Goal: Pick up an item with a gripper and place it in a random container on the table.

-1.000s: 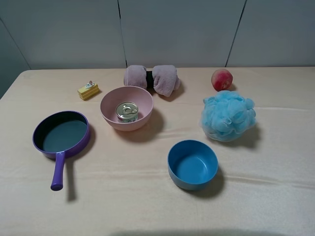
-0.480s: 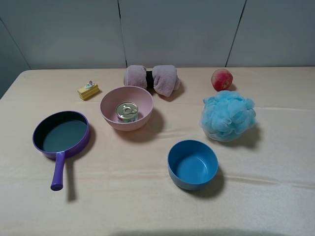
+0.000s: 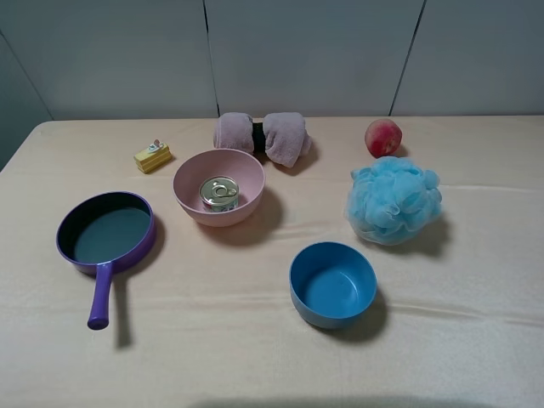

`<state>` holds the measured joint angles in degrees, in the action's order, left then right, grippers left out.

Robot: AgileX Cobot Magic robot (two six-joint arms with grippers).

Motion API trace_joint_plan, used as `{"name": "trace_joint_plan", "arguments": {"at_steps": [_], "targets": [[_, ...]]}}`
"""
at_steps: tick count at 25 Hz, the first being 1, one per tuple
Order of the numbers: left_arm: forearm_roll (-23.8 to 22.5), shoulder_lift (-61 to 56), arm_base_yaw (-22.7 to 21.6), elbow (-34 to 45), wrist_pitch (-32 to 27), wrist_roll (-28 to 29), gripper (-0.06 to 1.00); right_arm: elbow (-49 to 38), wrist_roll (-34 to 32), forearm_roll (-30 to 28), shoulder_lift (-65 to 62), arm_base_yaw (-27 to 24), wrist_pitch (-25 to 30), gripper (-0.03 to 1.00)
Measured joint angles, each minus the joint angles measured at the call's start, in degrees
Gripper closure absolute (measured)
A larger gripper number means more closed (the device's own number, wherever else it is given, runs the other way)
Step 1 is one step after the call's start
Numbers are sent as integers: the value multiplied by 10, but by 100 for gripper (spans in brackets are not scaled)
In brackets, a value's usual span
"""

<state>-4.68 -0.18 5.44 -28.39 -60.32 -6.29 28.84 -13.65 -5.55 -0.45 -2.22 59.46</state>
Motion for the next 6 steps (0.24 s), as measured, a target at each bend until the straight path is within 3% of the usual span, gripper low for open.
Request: {"name": "trace_joint_plan", "arguments": {"at_steps": [6], "targets": [[0, 0, 0, 0, 0, 0, 4, 0, 0, 0, 0, 0, 0, 27]]}}
